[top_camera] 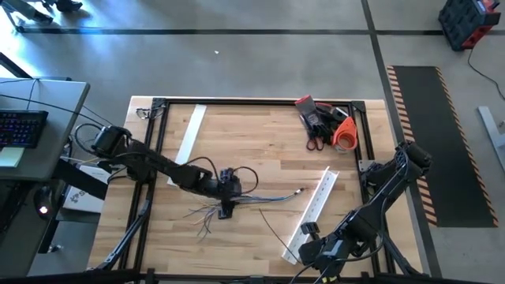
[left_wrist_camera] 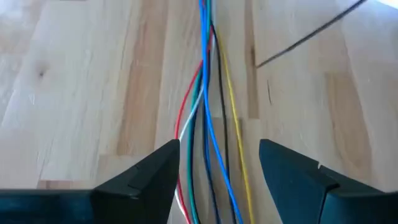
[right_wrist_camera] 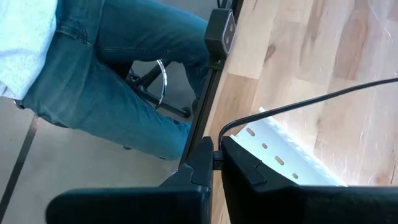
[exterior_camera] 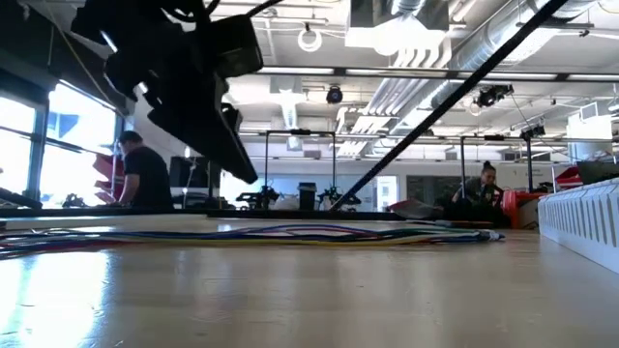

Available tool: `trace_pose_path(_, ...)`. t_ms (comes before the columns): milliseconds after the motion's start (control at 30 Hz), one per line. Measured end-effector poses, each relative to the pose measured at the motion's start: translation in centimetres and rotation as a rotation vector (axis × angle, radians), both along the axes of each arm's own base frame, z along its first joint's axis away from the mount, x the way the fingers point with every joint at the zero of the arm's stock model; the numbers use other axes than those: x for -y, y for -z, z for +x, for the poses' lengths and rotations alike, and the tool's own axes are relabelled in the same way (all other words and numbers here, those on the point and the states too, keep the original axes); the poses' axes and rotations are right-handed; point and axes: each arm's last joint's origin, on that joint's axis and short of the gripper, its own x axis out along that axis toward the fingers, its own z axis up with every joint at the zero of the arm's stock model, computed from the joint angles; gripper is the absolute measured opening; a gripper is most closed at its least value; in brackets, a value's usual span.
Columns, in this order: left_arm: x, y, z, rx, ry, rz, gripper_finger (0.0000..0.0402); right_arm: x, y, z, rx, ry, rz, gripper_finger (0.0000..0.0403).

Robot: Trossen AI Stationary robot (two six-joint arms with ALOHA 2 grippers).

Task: Ziptie cables
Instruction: Wrap the colored cables with the black zip tie

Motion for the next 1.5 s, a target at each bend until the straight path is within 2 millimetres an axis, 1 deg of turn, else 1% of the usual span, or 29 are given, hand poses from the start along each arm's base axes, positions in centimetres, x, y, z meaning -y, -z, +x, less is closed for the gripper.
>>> trace_pose_path(67, 0.6, 0.2, -0.2, -0.01, 0.04, 0.021, 0.0202, 0.0, 0.0, 0.0, 0.0, 0.002, 0.0, 0.0)
trace_pose_path(167, 1.7, 0.9, 0.0, 0.007, 0.137, 0.072, 0.0203, 0.0, 0.0, 0.0, 0.007, -0.003, -0.007, 0.0)
trace_pose_path(267, 2.3, 2.9, 0.2, -0.034, 0.167, 0.096, 0.0212, 0.0, 0.0, 0.0, 0.007, 0.003, -0.007, 0.0)
trace_pose_path(400, 2.4, 4.5, 0.8, -0.044, 0.18, 0.112, 0.0239, 0.0, 0.0, 0.0, 0.008, 0.001, -0.009, 0.0)
trace_pose_path(467, 2.4, 4.6, 1.0, -0.046, 0.197, 0.123, 0.0248, 0.0, 0.0, 0.0, 0.006, 0.007, -0.007, 0.0)
trace_pose_path(533, 2.5, 4.2, 1.3, -0.046, 0.194, 0.128, 0.0252, 0.0, 0.0, 0.0, 0.006, 0.008, -0.007, 0.0)
trace_pose_path(667, 2.7, 2.0, 1.9, -0.018, 0.176, 0.146, 0.0252, 0.1, 0.0, 0.0, 0.004, 0.008, -0.009, 0.0)
trace_pose_path(733, 2.8, 1.3, 2.3, 0.024, 0.167, 0.133, 0.0252, 0.0, 0.0, 0.0, 0.005, 0.007, -0.008, 0.0)
trace_pose_path(800, 2.9, 1.3, 2.4, 0.034, 0.153, 0.103, 0.0252, 0.0, 0.0, 0.0, 0.006, 0.008, -0.007, 0.0)
trace_pose_path(867, 2.8, 1.1, 2.7, 0.081, 0.141, 0.113, 0.0253, 0.0, 0.0, 0.0, 0.007, 0.008, -0.006, 0.0)
trace_pose_path(933, 2.5, 0.8, 3.0, 0.096, 0.113, 0.102, 0.0255, 0.0, 0.0, 0.0, 0.006, 0.01, -0.006, 0.0)
trace_pose_path(1033, 1.8, 1.3, 2.8, 0.043, 0.069, 0.096, 0.0266, 0.0, 0.0, 0.0, 0.004, 0.012, -0.004, 0.0)
trace_pose_path(1133, 1.2, 1.6, 2.6, -0.002, 0.048, 0.118, 0.0285, 0.0, 0.0, 0.0, 0.005, 0.008, -0.005, 0.0)
trace_pose_path(1233, 0.7, 1.8, 2.3, -0.024, -0.052, 0.197, 0.0303, 0.0, 0.0, 0.0, 0.005, 0.007, -0.005, 0.0)
trace_pose_path(1267, 0.6, 1.9, 2.2, -0.037, -0.062, 0.216, 0.0306, 0.0, 0.0, 0.0, 0.005, 0.005, -0.005, 0.0)
trace_pose_path(1333, 0.5, 2.3, 2.0, -0.082, -0.042, 0.212, 0.0309, 0.0, 0.0, 0.0, 0.003, 0.006, -0.004, 0.0)
trace_pose_path(1400, 0.6, 2.7, 1.8, -0.12, 0.016, 0.164, 0.031, 0.0, 0.0, 0.0, 0.003, 0.008, -0.003, 0.0)
trace_pose_path(1500, 1.0, 2.6, 1.9, -0.124, 0.082, 0.089, 0.031, 0.0, 0.0, 0.0, 0.003, 0.007, -0.004, 0.0)
